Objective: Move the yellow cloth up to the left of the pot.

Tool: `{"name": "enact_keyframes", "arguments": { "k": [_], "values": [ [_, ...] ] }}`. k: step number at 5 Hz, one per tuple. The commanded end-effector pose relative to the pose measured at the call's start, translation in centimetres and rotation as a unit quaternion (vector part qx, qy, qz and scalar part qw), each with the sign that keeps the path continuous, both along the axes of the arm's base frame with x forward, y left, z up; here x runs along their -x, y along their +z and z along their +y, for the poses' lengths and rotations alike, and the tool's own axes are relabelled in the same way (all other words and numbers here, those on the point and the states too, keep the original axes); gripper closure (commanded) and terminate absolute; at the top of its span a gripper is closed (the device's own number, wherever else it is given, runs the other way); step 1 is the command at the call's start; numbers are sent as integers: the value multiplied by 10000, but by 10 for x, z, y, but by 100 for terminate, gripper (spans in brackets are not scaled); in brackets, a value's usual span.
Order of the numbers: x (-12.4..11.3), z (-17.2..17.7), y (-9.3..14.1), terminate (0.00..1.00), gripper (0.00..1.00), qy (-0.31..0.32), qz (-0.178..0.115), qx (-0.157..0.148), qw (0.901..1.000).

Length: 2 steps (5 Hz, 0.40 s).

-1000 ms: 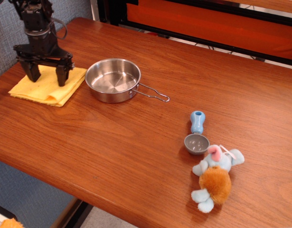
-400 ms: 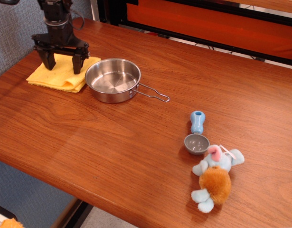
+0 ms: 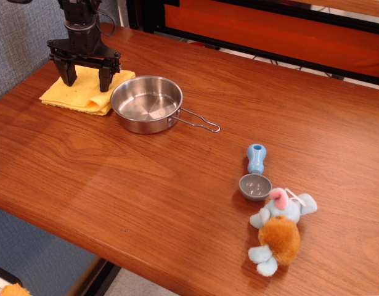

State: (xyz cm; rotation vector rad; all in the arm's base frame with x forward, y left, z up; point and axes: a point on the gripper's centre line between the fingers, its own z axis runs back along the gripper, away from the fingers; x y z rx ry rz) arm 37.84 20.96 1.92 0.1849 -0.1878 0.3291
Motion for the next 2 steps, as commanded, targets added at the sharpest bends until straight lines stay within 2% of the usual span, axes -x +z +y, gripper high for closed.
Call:
{"name": "enact_keyframes", "arguments": {
  "k": [1, 2],
  "values": [
    [-2, 10, 54, 0, 0, 256, -373, -233, 9987],
    [-9, 12, 79, 0, 0, 404, -611, -263, 9970]
  ]
}}
